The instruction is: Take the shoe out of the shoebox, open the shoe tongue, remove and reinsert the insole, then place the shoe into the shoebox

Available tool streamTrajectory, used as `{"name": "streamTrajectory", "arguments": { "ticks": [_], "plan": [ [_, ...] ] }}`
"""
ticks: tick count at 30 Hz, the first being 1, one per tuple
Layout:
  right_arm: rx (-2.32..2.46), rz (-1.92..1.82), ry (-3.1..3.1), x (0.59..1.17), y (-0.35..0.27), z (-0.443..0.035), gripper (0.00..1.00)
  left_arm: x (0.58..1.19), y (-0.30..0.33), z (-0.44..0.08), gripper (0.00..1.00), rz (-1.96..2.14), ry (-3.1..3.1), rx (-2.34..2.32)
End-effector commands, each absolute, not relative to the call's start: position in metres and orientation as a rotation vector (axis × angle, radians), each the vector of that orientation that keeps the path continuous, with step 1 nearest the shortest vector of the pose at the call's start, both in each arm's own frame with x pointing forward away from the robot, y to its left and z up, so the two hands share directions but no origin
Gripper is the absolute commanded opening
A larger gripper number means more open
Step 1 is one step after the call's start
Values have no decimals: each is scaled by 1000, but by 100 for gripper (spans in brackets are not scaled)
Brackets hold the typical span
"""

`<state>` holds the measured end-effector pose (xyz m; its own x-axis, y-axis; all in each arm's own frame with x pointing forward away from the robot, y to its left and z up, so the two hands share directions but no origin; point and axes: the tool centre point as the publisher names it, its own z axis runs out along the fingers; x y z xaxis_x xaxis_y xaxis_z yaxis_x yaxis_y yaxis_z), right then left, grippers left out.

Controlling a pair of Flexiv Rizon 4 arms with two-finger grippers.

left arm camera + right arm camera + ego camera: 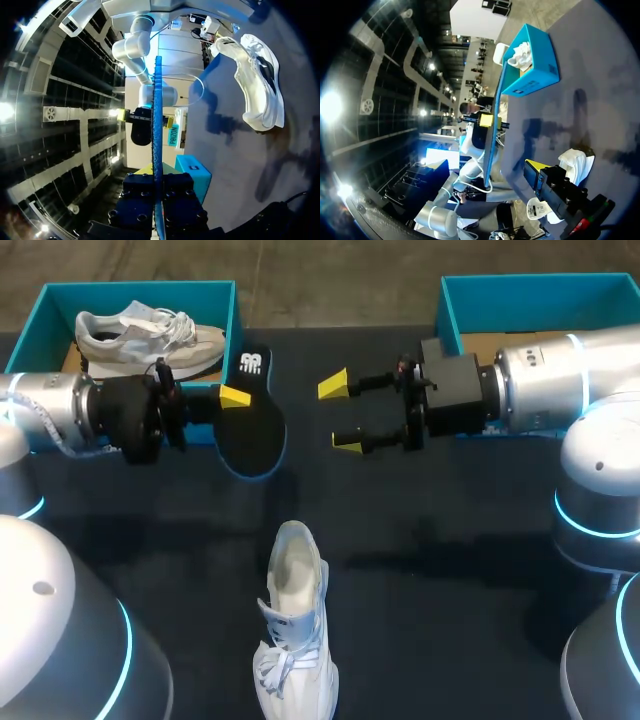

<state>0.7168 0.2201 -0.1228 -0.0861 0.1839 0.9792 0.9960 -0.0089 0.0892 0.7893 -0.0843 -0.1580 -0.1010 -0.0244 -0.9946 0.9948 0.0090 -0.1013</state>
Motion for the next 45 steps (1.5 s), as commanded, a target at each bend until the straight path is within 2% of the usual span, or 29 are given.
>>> {"name": "streamTrajectory", "arguments": {
  "ticks": [1,11,25,26,27,29,32,33,34,39,42,45],
  "plan": [
    [-1317,-1185,-1412,718,223,-124,100,788,-90,-163,0,-1293,1256,1109],
    [-1322,-1144,-1399,719,232,-128,100,789,-111,-163,0,-1144,1221,1167],
    [-1323,-1138,-1392,716,238,-138,100,796,-116,-165,0,-1133,1218,1164],
    [-1323,-1138,-1393,717,240,-139,94,796,-116,-165,0,-1133,1218,1164],
    [-1324,-1137,-1395,718,241,-139,83,796,-116,-165,0,-1133,1218,1164],
    [-1324,-1122,-1404,721,245,-141,76,796,-116,-165,0,-1133,1218,1164],
    [-1318,-1106,-1407,726,251,-143,78,796,-116,-165,0,-1133,1218,1164],
    [-1320,-1103,-1408,727,253,-144,67,796,-116,-165,0,-1133,1218,1164],
    [-1319,-1101,-1405,728,253,-144,64,796,-116,-165,0,-1133,1218,1164],
    [-1320,-1096,-1400,732,258,-147,71,796,-116,-165,0,-1133,1218,1164],
    [-1317,-1097,-1399,733,261,-148,69,796,-116,-165,0,-1133,1218,1164],
    [-1316,-1100,-1399,733,263,-149,59,796,-116,-165,0,-1133,1218,1164]
  ]
}}
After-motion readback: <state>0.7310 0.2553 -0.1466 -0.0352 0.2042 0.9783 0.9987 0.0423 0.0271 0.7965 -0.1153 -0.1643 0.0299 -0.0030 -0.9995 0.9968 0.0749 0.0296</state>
